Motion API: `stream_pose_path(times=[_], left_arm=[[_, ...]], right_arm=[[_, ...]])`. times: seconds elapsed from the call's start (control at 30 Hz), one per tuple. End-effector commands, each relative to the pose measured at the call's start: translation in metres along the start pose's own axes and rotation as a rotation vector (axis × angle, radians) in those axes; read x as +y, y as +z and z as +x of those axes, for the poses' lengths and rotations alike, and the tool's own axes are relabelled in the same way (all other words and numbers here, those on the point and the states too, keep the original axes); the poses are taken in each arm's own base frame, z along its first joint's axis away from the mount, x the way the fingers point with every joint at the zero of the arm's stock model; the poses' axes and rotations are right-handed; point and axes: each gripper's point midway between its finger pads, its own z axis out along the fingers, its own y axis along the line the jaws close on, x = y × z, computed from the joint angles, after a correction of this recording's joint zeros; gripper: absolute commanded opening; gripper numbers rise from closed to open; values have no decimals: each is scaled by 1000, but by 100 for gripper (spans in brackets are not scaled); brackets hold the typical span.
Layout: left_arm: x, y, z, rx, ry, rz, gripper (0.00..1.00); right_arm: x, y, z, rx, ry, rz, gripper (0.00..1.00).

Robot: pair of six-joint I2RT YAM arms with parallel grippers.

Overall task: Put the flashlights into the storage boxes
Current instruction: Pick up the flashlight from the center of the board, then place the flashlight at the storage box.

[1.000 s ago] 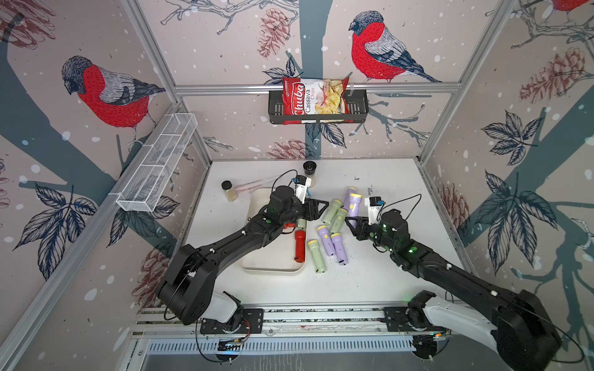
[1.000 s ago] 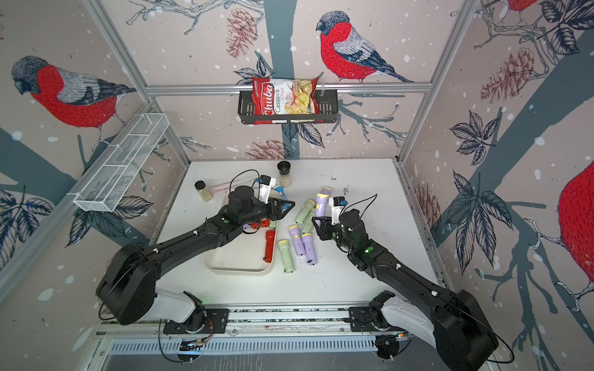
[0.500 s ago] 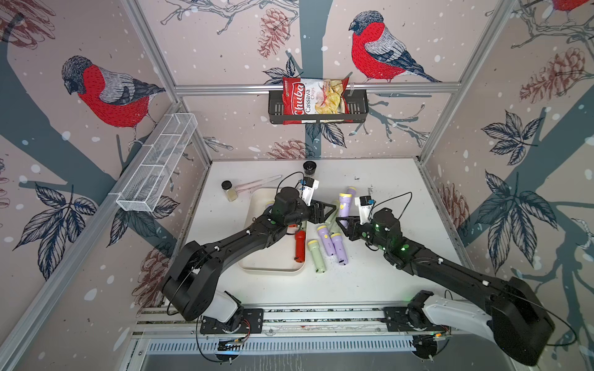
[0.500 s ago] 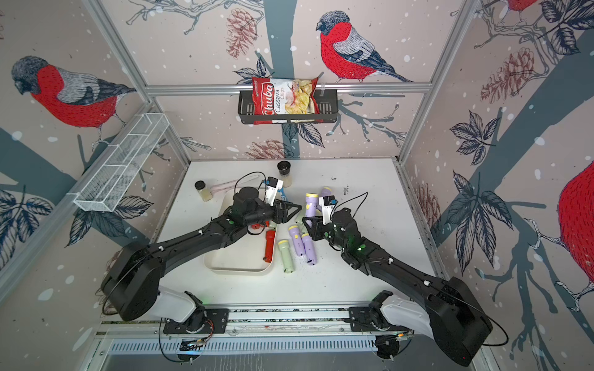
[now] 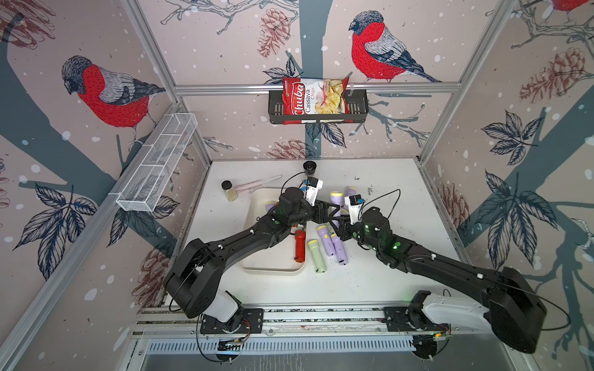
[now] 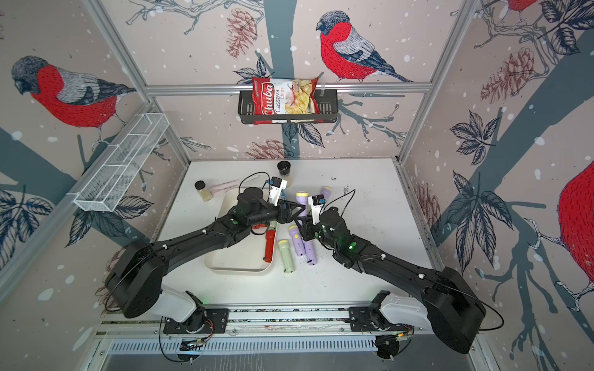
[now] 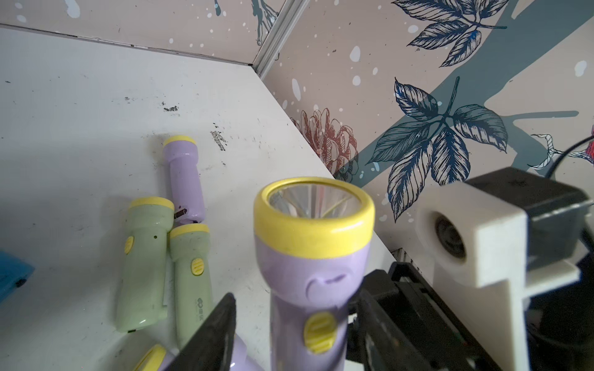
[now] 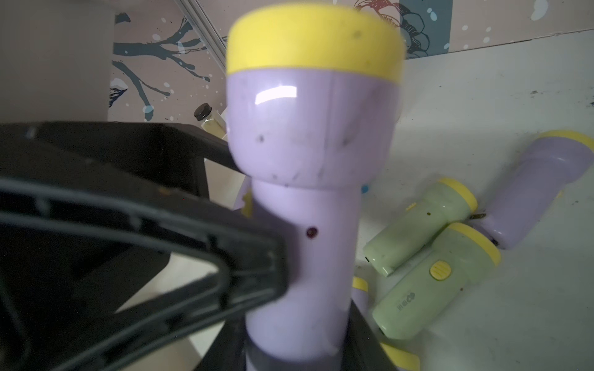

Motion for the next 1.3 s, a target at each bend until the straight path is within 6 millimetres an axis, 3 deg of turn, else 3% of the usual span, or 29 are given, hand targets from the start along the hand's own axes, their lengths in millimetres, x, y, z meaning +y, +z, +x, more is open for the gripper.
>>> stream_pose_path(times=[0.0, 0.47, 0.6, 0.7, 0.77, 0.93, 1.27], left_arm=[[-6, 2, -7, -27, 12, 13, 58], [4, 1, -3, -26, -19, -49, 33], [8, -1, -3, -27, -17, -80, 32], [14, -4, -3, -29, -14, -114, 31], [19, -8, -3, -28, -21, -138, 31], [42, -26, 2, 10, -65, -216, 31], [93, -87, 26, 104, -94, -435, 31]], right_arm=[[1, 3, -6, -19, -45, 36, 27], [12, 19, 6, 30, -93, 71, 27], [13, 19, 6, 29, -99, 77, 29], [10, 15, 3, 13, -83, 94, 43], [8, 12, 1, 0, -75, 100, 100], [7, 2, -8, -42, -65, 96, 99], [0, -7, -27, -116, 18, 44, 99]])
